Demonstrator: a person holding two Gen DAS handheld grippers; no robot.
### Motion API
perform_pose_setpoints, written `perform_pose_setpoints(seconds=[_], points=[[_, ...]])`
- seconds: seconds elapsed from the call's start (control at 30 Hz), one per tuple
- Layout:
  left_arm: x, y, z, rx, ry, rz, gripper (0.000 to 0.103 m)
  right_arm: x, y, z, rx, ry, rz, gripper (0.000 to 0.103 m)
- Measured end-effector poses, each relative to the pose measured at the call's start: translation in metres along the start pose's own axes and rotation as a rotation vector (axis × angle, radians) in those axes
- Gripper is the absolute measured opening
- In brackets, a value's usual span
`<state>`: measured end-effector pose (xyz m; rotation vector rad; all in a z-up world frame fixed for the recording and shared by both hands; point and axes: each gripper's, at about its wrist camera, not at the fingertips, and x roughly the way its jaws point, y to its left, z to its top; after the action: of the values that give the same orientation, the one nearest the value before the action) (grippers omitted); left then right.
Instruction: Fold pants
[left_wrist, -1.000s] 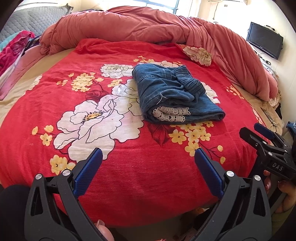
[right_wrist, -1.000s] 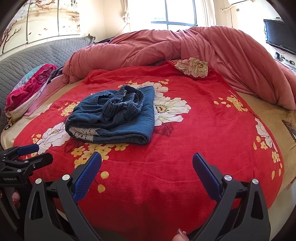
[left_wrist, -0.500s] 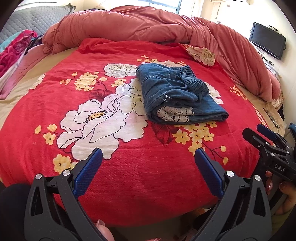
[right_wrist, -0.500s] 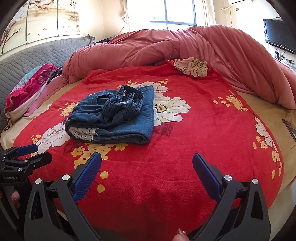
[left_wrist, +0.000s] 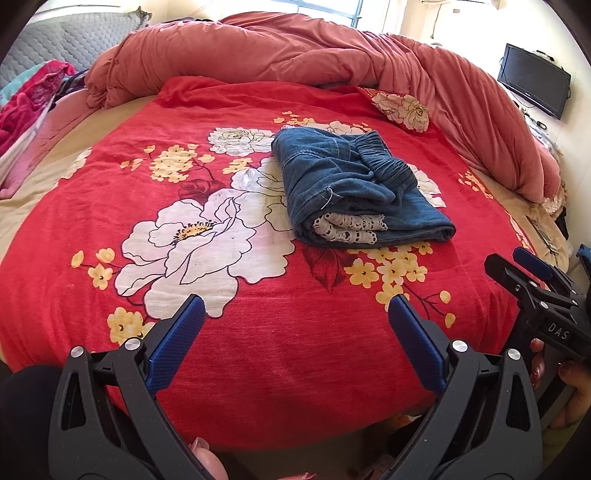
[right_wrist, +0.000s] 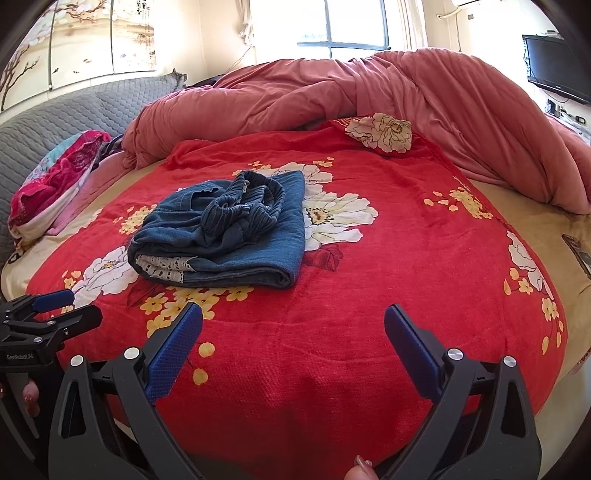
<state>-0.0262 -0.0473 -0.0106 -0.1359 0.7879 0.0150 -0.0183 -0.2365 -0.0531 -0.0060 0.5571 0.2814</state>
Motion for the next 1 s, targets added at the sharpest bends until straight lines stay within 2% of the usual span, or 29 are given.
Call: perform_pose_setpoints(seconds=[0.4, 0.73, 0.83, 1.0], points=[[-0.001, -0.001, 0.000, 0.003, 0.002, -0.003, 0.093, 0.000, -0.001, 0.000, 0.001, 0.001, -0.002, 0.098], [0.006, -0.004, 0.000, 0.004, 0.042, -0.063, 0.093, 0.003, -0.004, 0.001, 0.010, 0.015, 0.002, 0.098], [0.008, -0.003, 0.001, 0.002, 0.050, -0.047, 0.093, 0.006, -0.007, 0.002, 0.031, 0.031, 0.011, 0.098], [0.005, 0.015, 0.016, -0.050, 0.037, -0.036, 0.093, 0.008, -0.030, 0.023, 0.072, 0.038, 0.001, 0.098]])
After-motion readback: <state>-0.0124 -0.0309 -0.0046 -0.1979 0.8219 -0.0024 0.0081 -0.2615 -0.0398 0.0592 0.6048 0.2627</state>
